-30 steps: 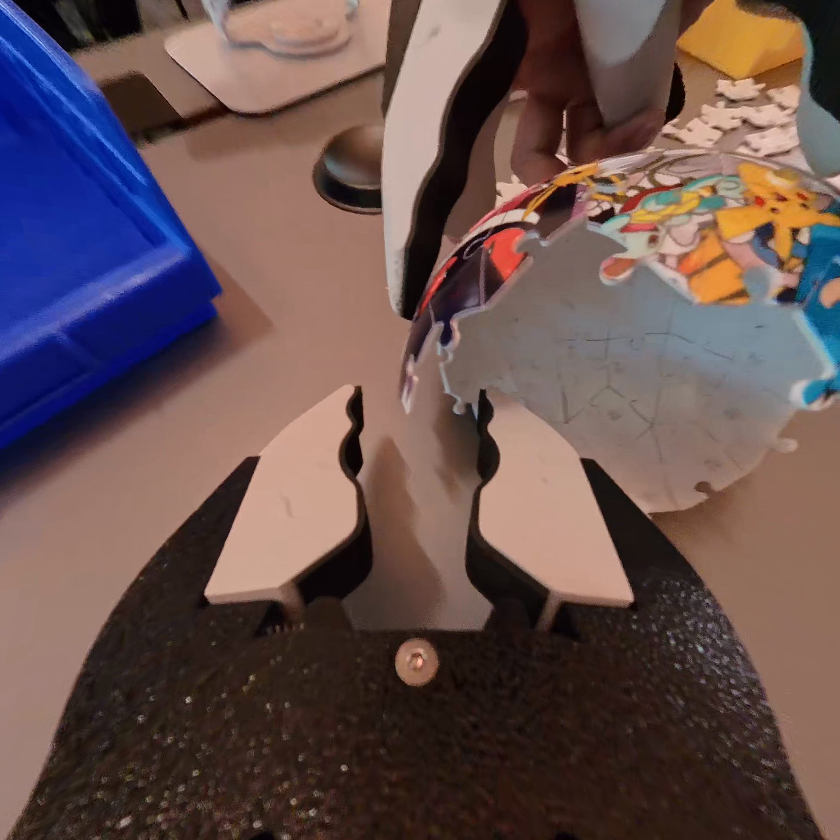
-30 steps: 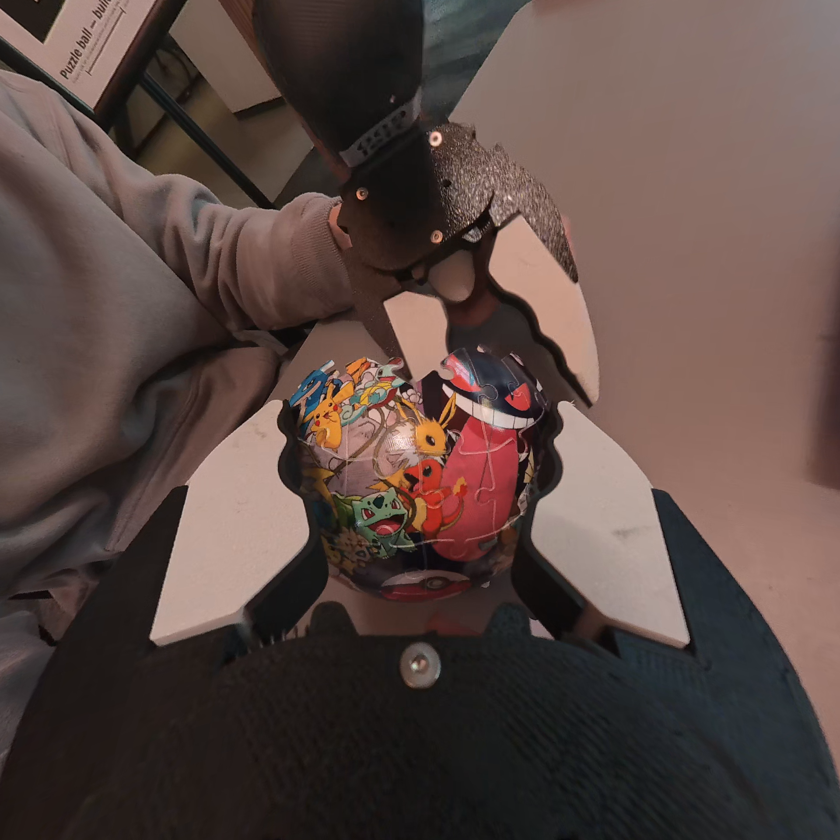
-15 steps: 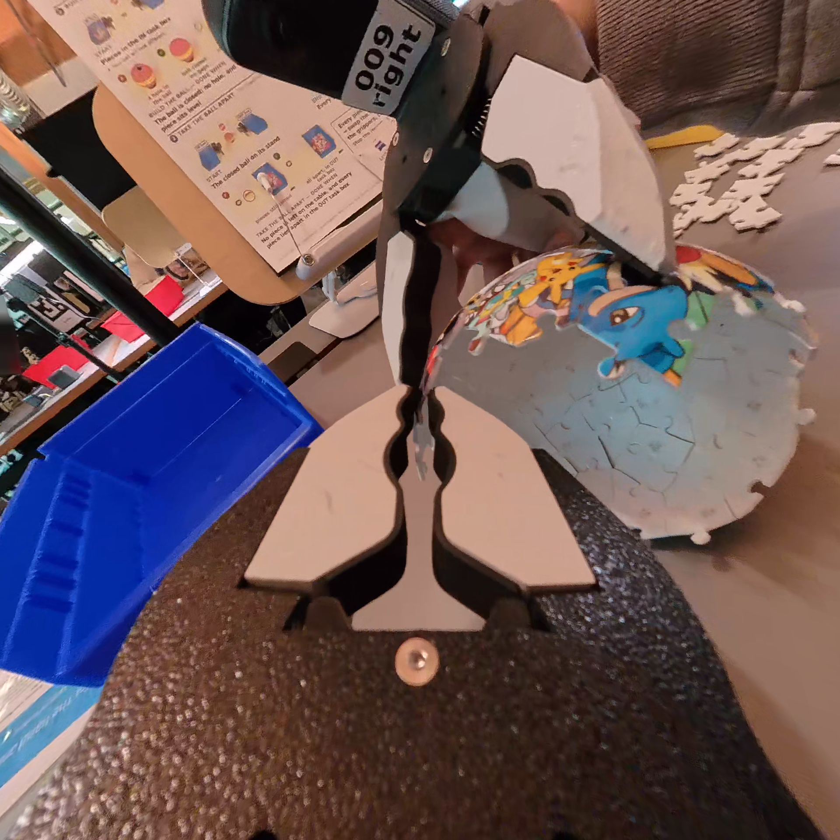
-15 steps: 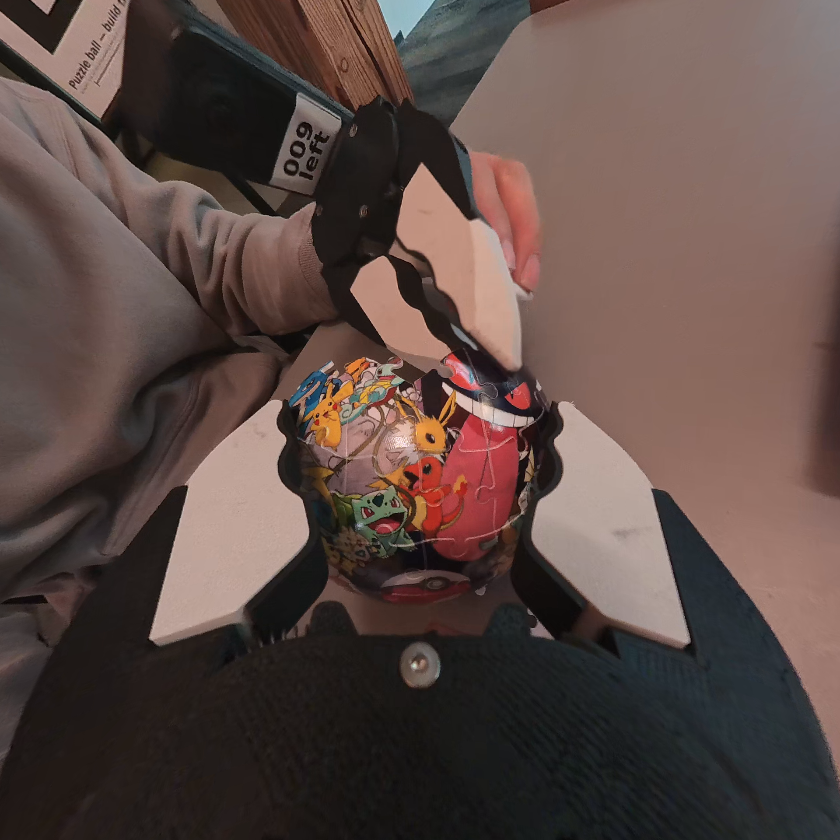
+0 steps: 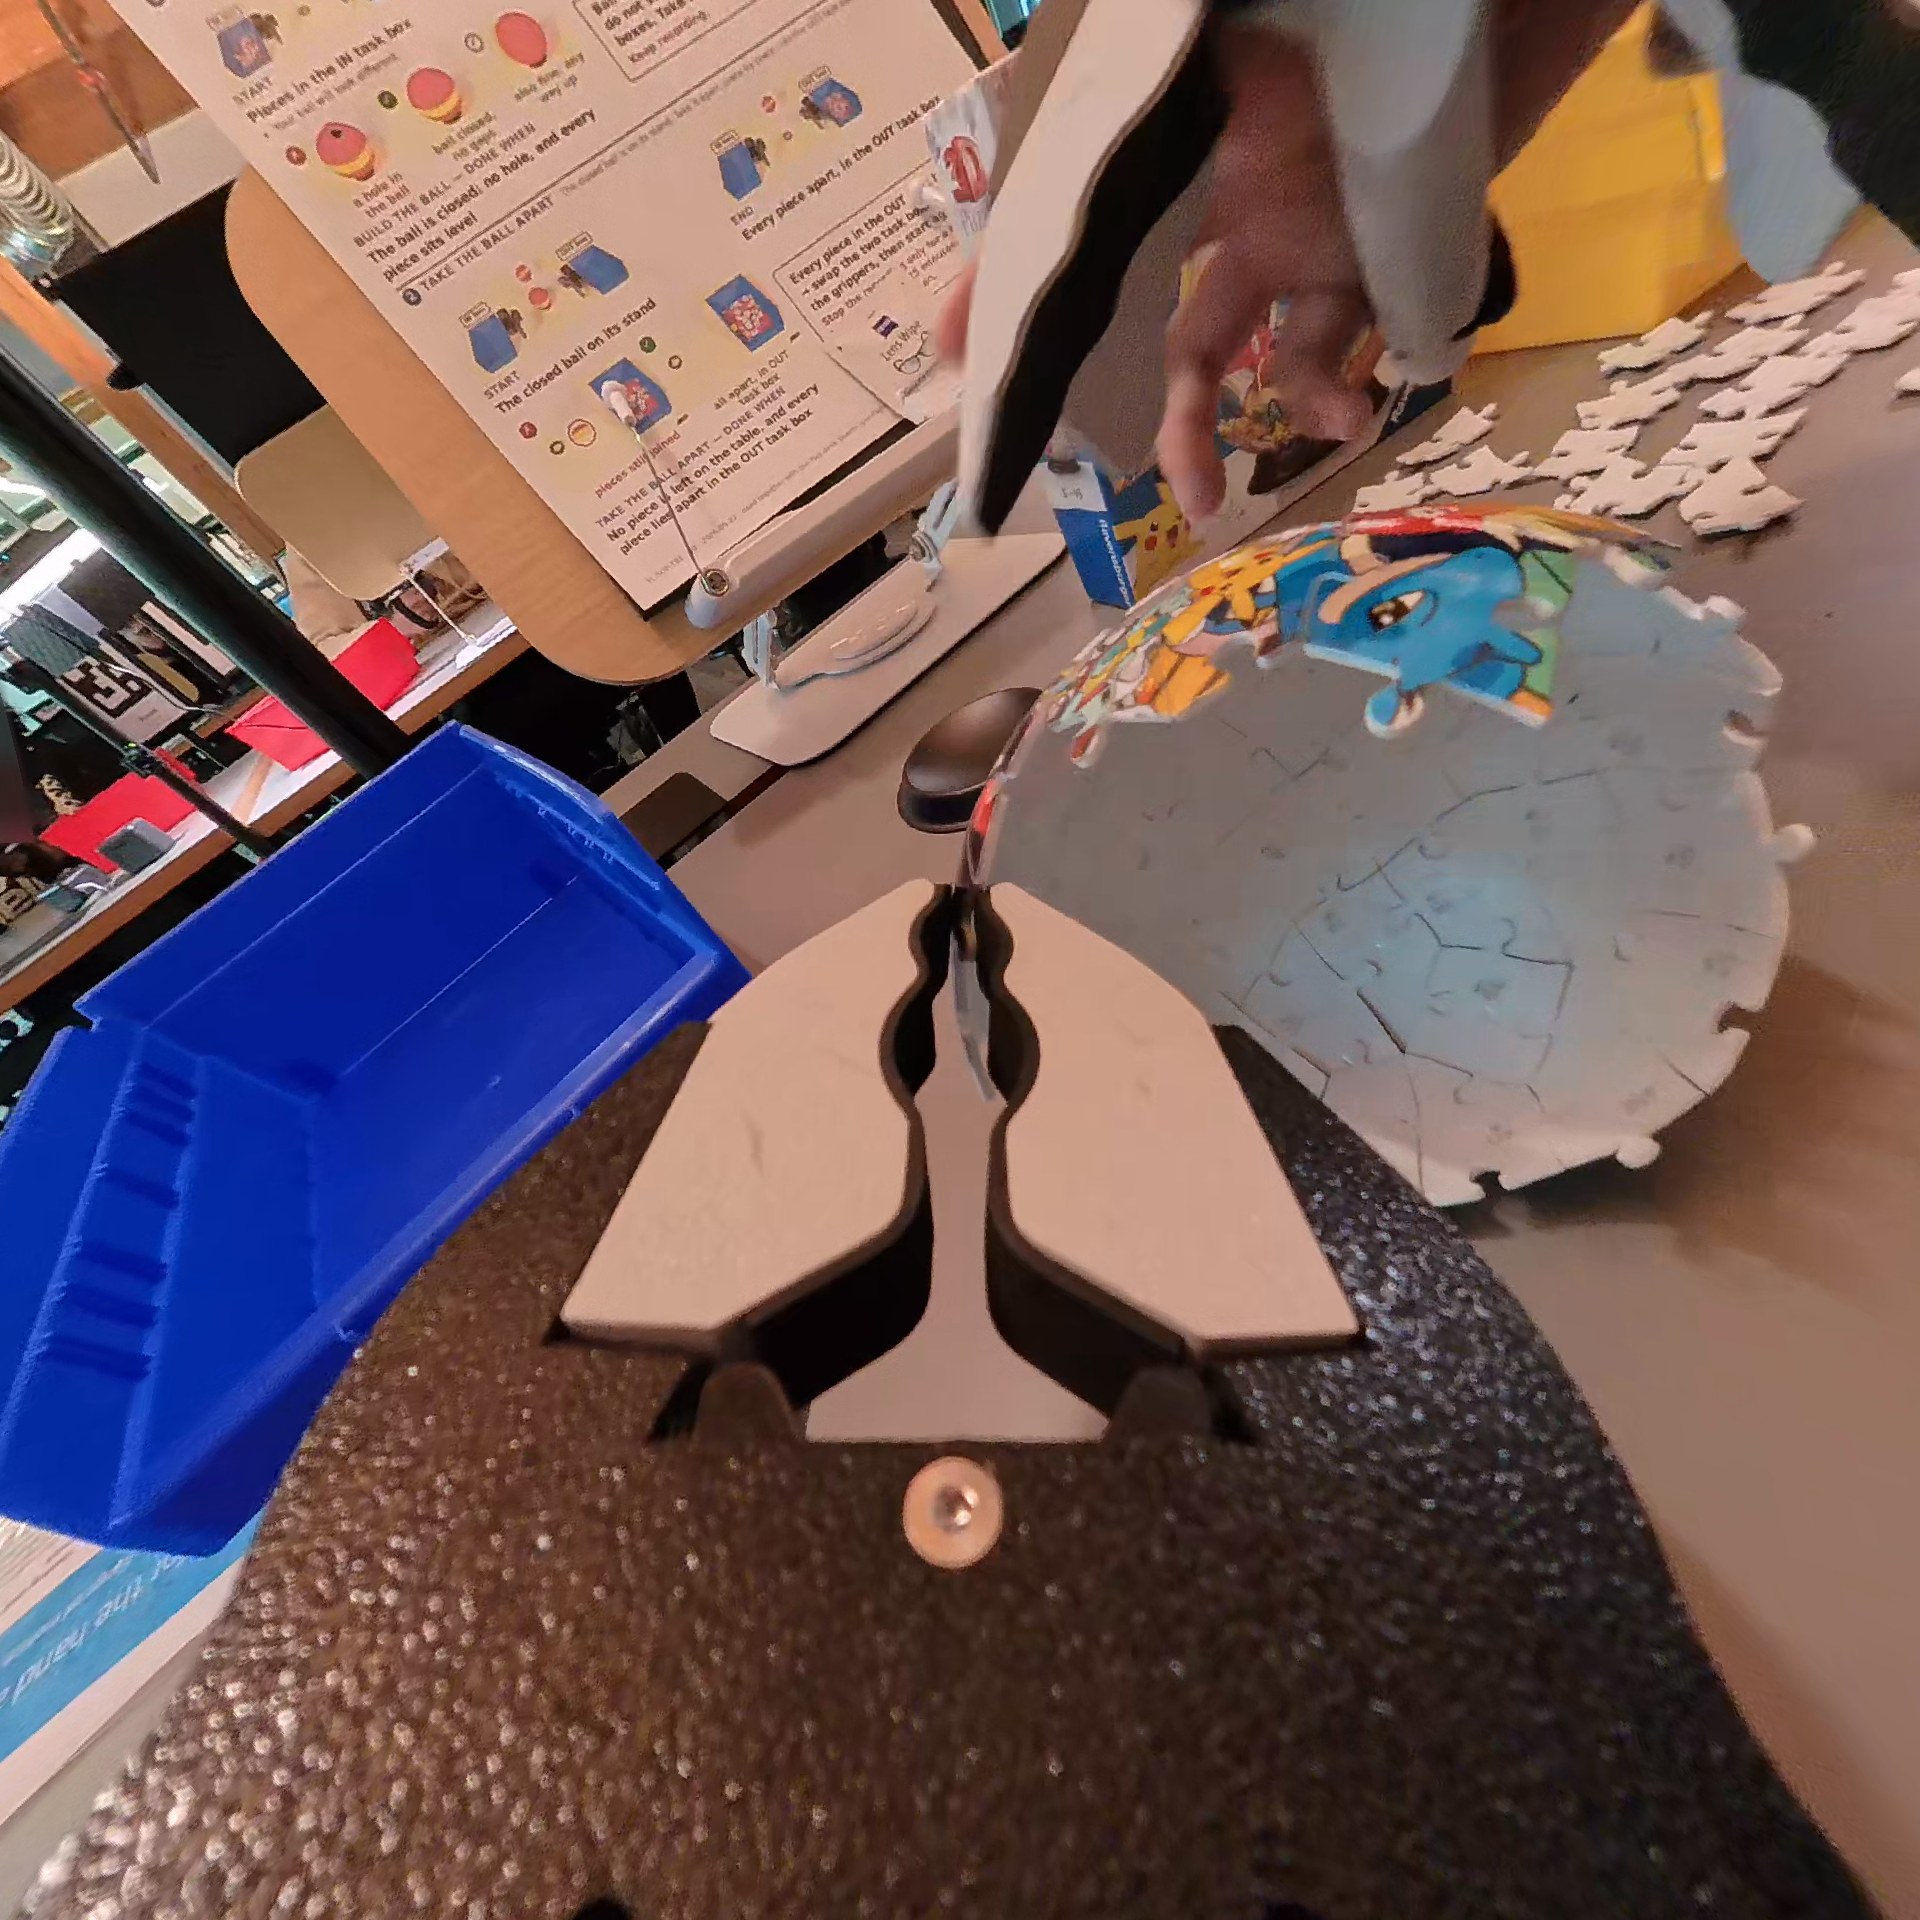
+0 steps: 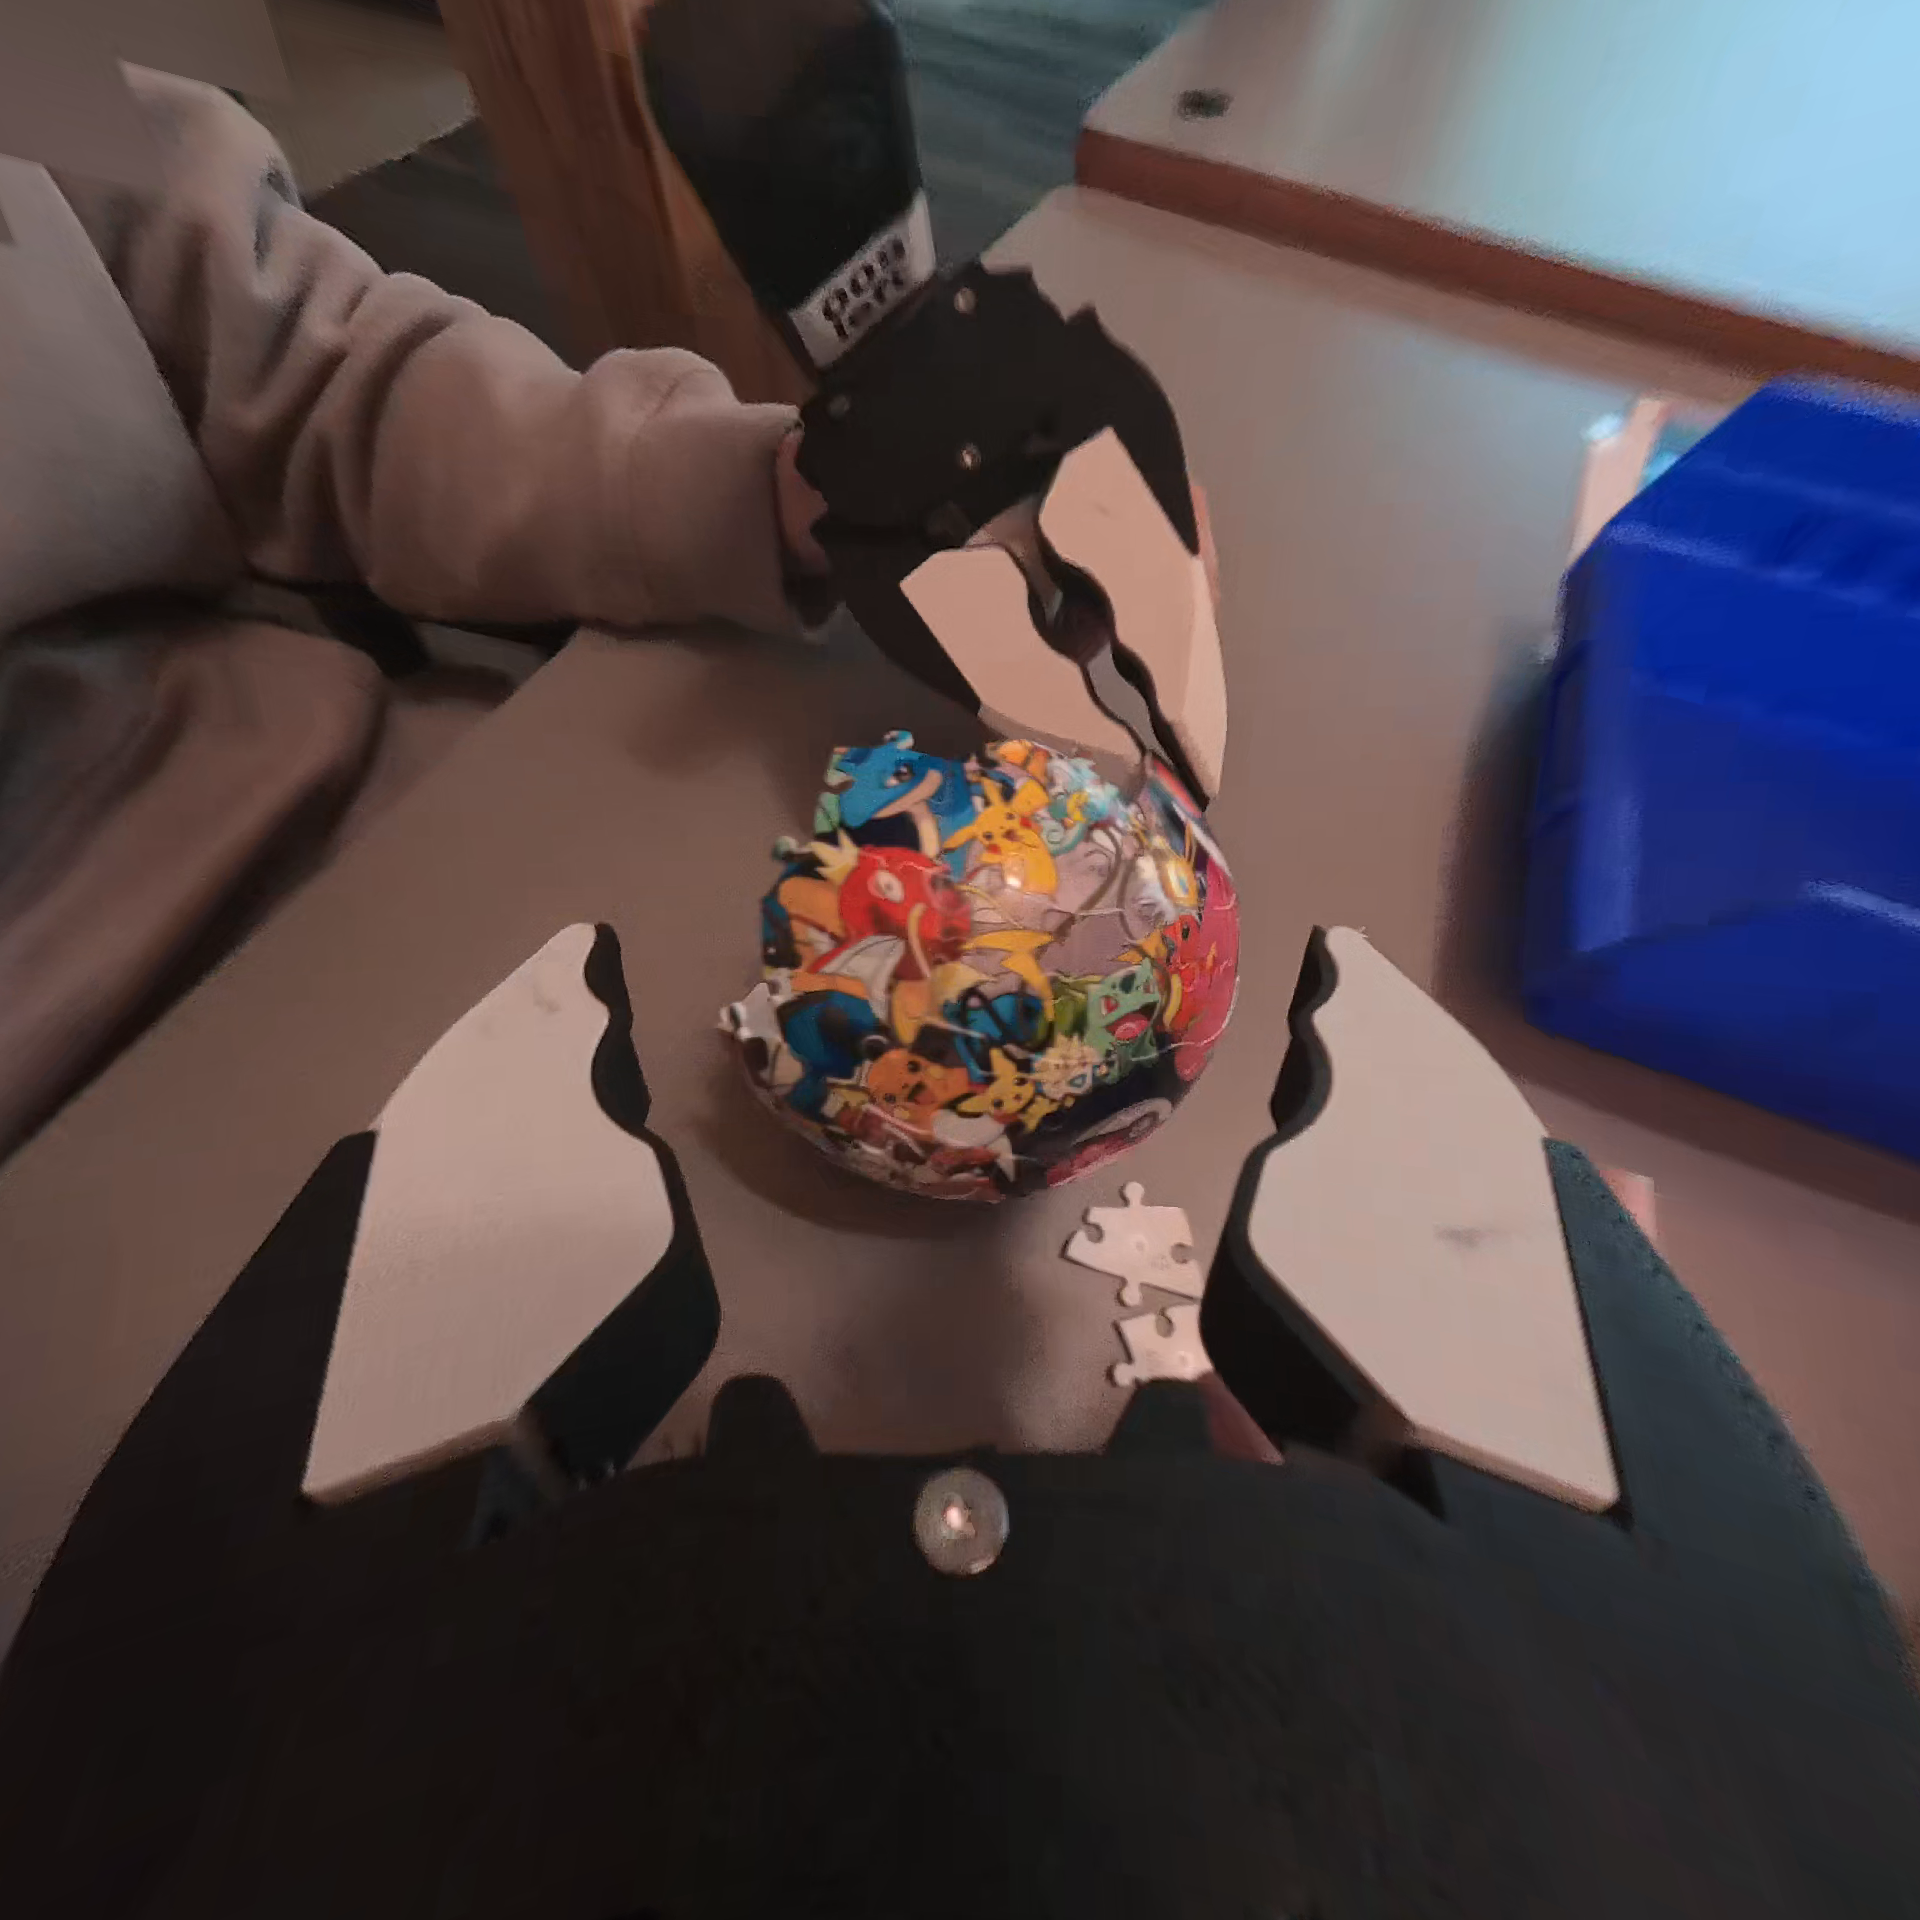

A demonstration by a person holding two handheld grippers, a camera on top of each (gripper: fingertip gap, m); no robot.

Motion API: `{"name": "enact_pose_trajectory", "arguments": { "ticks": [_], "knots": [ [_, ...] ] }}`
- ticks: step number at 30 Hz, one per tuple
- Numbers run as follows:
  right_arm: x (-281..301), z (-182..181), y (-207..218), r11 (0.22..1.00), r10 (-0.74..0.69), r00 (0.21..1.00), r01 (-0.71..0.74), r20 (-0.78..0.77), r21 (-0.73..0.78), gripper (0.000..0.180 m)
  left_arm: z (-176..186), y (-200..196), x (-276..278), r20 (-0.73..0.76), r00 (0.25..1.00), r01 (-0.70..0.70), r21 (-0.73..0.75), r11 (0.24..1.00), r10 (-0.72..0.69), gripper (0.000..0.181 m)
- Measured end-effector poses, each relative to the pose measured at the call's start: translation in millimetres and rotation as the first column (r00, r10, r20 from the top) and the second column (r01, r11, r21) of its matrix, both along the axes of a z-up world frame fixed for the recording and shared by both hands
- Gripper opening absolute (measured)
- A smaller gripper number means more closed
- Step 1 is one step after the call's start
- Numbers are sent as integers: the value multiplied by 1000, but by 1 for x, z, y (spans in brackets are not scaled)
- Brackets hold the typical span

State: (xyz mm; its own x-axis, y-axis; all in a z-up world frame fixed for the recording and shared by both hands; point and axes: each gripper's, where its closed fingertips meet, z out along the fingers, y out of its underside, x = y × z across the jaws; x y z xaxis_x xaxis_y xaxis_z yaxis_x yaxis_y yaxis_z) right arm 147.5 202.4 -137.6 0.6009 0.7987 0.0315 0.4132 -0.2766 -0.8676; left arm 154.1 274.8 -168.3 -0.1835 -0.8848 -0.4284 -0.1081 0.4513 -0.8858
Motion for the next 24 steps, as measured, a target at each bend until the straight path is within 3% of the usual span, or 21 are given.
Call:
{"name": "enact_pose_trajectory", "arguments": {
  "ticks": [1,3,9,14,20,24],
  "knots": [
    [1,4,-4,996,-36,999,32,37,84,113,0,0,0,-2,1000,-3,-4,1000,3,4],
    [2,1,-14,971,-89,982,49,163,235,119,-1,2,1,-11,1000,-12,-7,1000,12,3],
    [-11,-26,-10,856,-226,900,0,374,517,118,-2,2,5,-17,1000,-14,-45,999,13,3],
    [-11,-45,5,838,-242,820,-93,518,538,119,-3,2,4,-5,1000,-26,-53,998,26,3],
    [-21,-47,12,833,-219,835,-108,504,542,127,-1,0,4,7,1000,-12,-59,998,13,3],
    [-16,-48,14,828,-272,777,-111,568,549,127,0,2,2,17,1000,-15,-52,999,16,3]
  ]
}}
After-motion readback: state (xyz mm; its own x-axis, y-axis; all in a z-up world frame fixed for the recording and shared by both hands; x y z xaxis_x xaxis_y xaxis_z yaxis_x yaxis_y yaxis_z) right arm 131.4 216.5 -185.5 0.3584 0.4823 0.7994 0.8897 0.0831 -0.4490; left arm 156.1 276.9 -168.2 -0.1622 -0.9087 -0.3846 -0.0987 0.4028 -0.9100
